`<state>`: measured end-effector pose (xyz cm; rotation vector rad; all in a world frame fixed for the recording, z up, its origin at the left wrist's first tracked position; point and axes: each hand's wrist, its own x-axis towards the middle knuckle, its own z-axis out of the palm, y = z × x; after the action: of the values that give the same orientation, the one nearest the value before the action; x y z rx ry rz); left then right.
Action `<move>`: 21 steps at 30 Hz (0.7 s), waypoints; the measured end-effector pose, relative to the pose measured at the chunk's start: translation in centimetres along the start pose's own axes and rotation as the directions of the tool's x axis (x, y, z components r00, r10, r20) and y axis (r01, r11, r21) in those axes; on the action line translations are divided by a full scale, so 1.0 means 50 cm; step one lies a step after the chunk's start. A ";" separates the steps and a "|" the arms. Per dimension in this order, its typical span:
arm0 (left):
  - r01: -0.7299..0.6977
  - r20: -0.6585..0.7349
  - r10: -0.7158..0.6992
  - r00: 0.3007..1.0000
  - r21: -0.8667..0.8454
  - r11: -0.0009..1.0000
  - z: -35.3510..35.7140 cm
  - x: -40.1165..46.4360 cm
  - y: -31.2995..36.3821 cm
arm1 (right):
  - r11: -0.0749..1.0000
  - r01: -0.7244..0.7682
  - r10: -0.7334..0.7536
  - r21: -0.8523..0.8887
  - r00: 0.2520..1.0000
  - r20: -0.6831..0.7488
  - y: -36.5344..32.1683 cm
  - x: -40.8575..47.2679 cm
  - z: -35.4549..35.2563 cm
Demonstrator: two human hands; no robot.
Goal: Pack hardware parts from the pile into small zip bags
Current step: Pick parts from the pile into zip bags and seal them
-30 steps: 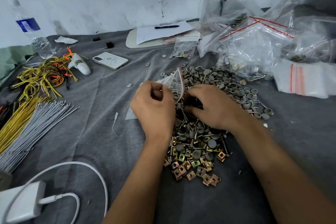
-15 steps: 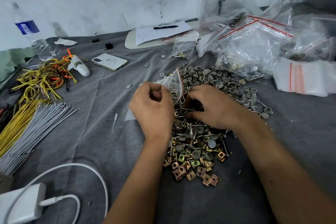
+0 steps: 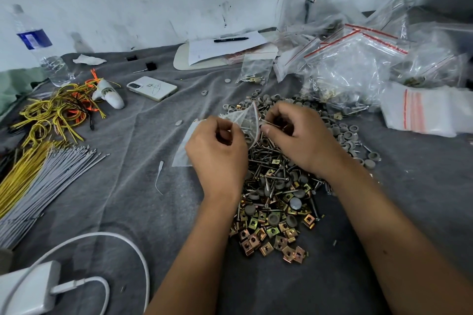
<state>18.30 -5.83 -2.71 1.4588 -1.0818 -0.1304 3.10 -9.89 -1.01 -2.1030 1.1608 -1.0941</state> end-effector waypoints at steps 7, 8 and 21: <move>-0.136 0.034 0.134 0.990 0.080 0.987 0.001 -0.004 0.003 | 0.998 0.010 -0.010 0.056 1.000 0.009 0.002 -0.001 0.003; -0.143 0.043 0.140 0.989 0.079 0.987 0.002 -0.005 0.003 | 0.999 0.015 -0.015 0.052 1.000 -0.006 0.002 -0.001 0.003; -0.025 0.042 0.024 0.999 0.012 1.000 0.004 -0.003 0.001 | 0.992 0.046 -0.027 0.118 0.987 -0.156 0.005 0.001 0.008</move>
<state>18.06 -5.86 -2.82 1.4588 -1.1355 -0.1375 3.35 -10.05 -1.37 -1.9831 1.0991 -1.3303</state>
